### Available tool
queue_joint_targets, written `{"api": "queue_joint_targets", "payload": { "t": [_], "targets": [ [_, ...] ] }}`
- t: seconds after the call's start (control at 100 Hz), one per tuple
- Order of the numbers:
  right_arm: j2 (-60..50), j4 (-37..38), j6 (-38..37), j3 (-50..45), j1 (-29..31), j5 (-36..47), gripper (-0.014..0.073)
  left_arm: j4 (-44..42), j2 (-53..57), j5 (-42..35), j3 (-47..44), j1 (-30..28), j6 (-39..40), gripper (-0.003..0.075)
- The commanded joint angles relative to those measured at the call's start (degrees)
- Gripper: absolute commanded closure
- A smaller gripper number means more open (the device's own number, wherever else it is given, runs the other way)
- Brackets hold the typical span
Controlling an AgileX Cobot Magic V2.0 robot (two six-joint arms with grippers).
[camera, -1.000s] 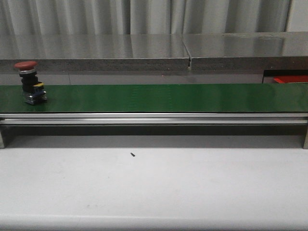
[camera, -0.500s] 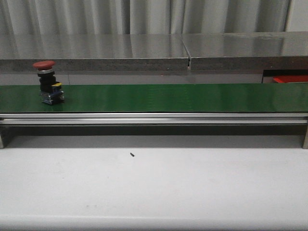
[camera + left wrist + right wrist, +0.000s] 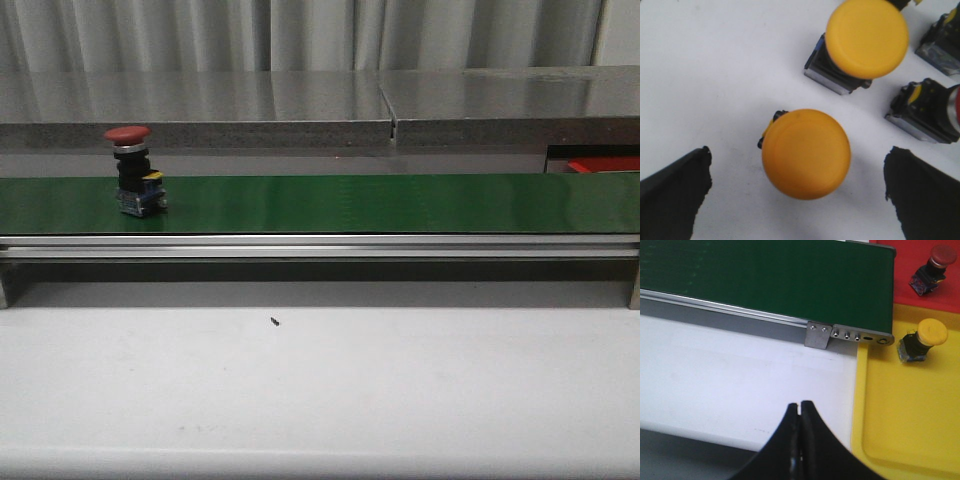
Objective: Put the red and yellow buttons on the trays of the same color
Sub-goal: 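Move the left gripper back and grasp a yellow push-button, then set the yellow button on the conveyor belt and release it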
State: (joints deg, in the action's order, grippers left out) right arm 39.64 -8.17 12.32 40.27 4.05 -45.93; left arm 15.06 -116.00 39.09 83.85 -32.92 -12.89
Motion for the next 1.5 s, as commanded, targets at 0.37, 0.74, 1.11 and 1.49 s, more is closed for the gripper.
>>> {"api": "queue_joint_targets", "payload": {
  "t": [0.37, 0.74, 1.11, 1.49],
  "targets": [
    [-0.2, -0.2, 0.2, 1.3, 0.0, 3.1, 0.071, 1.1, 2.8, -3.7, 1.6, -0.4, 0.6, 0.0419],
    [-0.2, -0.2, 0.2, 1.3, 0.0, 3.1, 0.071, 6.4, 11.0, 0.4, 1.6, 0.3, 0.6, 0.0739],
    [-0.2, -0.2, 0.2, 1.3, 0.0, 3.1, 0.071, 7.6, 20.2, 5.0, 1.6, 14.0, 0.5, 0.0739],
    [-0.2, -0.2, 0.2, 1.3, 0.0, 3.1, 0.071, 6.0, 15.2, 3.9, 1.6, 22.4, 0.4, 0.0738]
  ]
}}
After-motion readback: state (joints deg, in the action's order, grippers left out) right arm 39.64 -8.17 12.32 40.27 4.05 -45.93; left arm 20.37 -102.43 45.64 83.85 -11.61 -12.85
